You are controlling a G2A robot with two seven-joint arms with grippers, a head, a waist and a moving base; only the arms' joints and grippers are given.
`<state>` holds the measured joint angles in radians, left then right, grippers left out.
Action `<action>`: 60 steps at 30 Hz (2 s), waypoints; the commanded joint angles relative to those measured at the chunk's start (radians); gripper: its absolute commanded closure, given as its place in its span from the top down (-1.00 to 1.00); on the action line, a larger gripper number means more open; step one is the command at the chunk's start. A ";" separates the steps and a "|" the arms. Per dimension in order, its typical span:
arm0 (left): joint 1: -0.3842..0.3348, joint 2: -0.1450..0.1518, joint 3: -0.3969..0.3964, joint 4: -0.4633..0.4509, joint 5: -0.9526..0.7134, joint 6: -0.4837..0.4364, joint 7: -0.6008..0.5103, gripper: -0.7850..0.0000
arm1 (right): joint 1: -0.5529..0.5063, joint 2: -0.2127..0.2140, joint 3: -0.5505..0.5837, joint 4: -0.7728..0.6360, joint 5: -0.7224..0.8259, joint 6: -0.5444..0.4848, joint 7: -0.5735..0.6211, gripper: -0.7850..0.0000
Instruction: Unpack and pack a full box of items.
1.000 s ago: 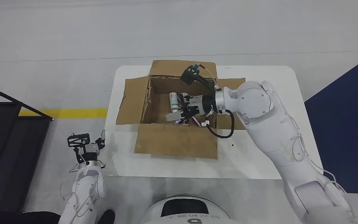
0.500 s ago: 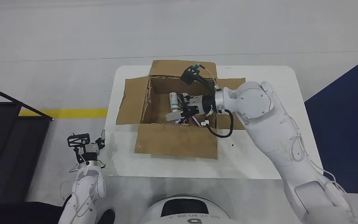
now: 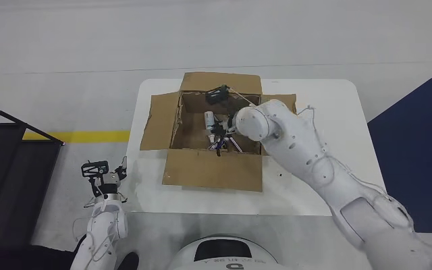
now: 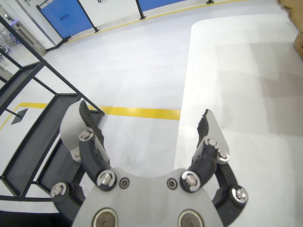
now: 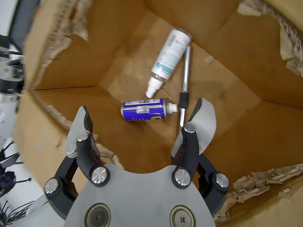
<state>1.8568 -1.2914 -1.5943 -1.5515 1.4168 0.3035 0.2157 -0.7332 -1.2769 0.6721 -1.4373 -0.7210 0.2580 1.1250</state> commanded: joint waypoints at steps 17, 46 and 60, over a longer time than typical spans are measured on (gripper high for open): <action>0.000 0.000 0.000 0.000 0.000 0.000 0.000 1.00 | 0.133 -0.109 -0.141 0.326 -0.069 0.095 0.073 -0.11; 0.000 0.000 0.000 0.000 0.000 0.000 0.000 1.00 | 0.203 -0.281 -0.222 0.709 -0.037 0.002 -0.033 -0.82; 0.000 0.000 0.000 0.000 0.000 0.000 0.000 1.00 | 0.231 -0.321 -0.216 0.727 -0.088 0.019 -0.052 -1.00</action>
<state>1.8568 -1.2914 -1.5943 -1.5515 1.4168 0.3035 0.2157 -0.5016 -1.5993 0.4517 -0.6942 -0.8049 0.2729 1.0769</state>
